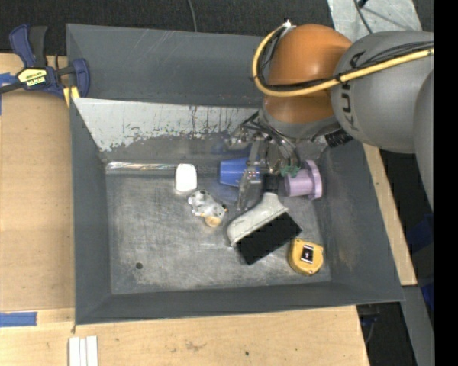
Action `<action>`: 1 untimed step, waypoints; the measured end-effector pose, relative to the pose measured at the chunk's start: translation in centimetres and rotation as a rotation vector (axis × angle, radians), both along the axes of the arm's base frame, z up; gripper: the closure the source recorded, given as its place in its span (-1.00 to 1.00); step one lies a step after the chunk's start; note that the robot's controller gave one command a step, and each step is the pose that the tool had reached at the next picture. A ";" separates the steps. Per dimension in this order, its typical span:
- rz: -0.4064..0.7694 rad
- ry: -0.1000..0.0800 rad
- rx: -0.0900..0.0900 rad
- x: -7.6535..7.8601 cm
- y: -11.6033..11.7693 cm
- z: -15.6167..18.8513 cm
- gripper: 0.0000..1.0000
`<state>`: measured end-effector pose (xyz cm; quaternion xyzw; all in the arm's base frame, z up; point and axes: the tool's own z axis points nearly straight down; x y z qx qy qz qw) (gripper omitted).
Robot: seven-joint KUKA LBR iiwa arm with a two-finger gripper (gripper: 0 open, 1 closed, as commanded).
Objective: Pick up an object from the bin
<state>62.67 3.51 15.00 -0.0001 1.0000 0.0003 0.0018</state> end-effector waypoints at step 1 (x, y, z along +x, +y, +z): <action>0.085 -0.004 -0.001 -2.6 2.4 -5.4 -1.00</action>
Offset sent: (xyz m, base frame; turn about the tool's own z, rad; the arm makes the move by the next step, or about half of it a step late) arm -0.0429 0.0421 -0.0800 -0.0908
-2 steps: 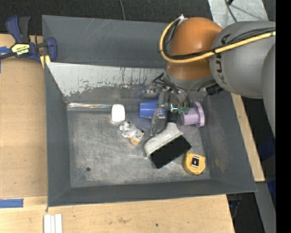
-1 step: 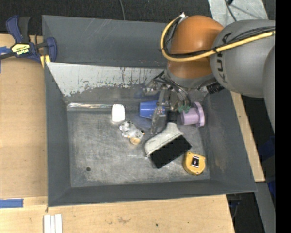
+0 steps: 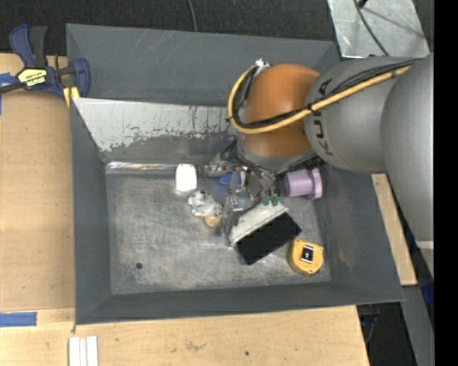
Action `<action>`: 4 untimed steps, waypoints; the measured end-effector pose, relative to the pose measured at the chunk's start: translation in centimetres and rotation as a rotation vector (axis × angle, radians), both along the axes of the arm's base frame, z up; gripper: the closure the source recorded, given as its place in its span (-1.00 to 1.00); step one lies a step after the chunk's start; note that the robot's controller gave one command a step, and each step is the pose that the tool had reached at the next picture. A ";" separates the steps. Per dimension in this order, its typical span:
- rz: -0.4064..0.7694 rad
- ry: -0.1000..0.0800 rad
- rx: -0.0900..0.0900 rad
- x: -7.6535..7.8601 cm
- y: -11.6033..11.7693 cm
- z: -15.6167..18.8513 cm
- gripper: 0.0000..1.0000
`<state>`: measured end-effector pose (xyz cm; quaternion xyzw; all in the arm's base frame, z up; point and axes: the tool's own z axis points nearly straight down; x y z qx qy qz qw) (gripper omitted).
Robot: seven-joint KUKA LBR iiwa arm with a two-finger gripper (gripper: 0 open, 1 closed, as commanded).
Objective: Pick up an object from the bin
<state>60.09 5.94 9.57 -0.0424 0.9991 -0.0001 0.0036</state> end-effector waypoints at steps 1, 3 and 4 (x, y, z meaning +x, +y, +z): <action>0.006 0.001 -0.001 -1.4 1.7 -2.2 -1.00; -0.034 0.003 0.000 -1.5 0.8 -1.0 -1.00; -0.148 -0.006 0.006 -2.1 0.0 -2.0 1.00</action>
Offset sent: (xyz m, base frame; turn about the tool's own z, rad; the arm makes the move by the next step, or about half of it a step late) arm -0.0215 -0.0077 0.0091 0.1148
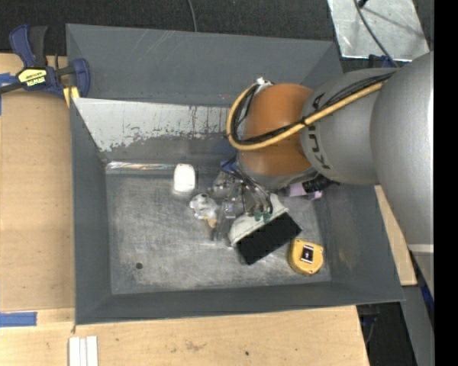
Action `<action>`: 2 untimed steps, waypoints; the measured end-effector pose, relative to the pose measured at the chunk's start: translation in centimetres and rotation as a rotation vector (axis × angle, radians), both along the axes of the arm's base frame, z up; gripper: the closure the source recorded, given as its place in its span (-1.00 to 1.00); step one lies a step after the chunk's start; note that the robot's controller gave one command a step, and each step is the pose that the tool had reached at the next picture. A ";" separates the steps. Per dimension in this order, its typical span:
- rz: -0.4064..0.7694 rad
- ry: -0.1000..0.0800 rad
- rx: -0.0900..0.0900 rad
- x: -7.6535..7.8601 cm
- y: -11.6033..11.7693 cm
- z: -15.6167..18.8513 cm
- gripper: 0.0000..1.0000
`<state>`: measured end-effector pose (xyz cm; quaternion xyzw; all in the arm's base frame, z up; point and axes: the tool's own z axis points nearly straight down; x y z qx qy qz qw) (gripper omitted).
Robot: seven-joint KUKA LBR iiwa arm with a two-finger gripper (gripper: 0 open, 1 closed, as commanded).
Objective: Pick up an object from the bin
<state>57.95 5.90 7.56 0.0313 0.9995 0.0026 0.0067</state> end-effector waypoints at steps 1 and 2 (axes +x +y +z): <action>0.000 0.000 0.000 0.0 0.0 0.0 1.00; 0.000 0.001 -0.001 0.0 0.0 0.1 1.00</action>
Offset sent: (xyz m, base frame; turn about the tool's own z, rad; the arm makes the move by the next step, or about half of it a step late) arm -0.0001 0.0000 0.0016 0.0000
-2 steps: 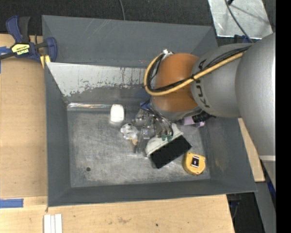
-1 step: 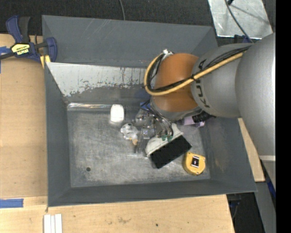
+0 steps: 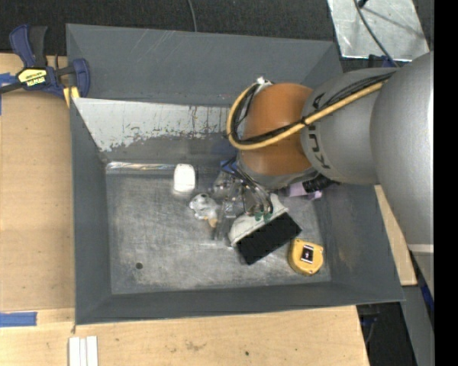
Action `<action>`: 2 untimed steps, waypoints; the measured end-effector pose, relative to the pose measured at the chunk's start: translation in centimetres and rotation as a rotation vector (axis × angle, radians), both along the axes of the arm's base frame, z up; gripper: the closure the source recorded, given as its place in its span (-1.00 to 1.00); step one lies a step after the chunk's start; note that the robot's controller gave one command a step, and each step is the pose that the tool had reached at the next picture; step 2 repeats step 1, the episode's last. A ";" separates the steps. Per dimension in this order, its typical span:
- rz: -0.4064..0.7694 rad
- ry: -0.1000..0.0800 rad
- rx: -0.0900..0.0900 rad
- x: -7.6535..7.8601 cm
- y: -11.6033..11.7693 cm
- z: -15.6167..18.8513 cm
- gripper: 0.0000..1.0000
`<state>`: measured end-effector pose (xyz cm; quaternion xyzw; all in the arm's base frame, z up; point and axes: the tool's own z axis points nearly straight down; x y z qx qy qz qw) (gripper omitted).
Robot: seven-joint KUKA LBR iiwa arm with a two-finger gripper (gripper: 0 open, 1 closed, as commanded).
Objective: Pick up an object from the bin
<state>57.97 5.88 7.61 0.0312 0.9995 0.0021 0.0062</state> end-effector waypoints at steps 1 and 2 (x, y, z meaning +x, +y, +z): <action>0.001 0.005 -0.003 -0.1 -0.1 0.4 1.00; 0.001 0.005 -0.003 -0.1 -0.1 0.4 1.00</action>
Offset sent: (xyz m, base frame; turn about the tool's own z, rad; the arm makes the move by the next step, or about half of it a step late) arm 0.0001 -0.0001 0.0378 -0.0001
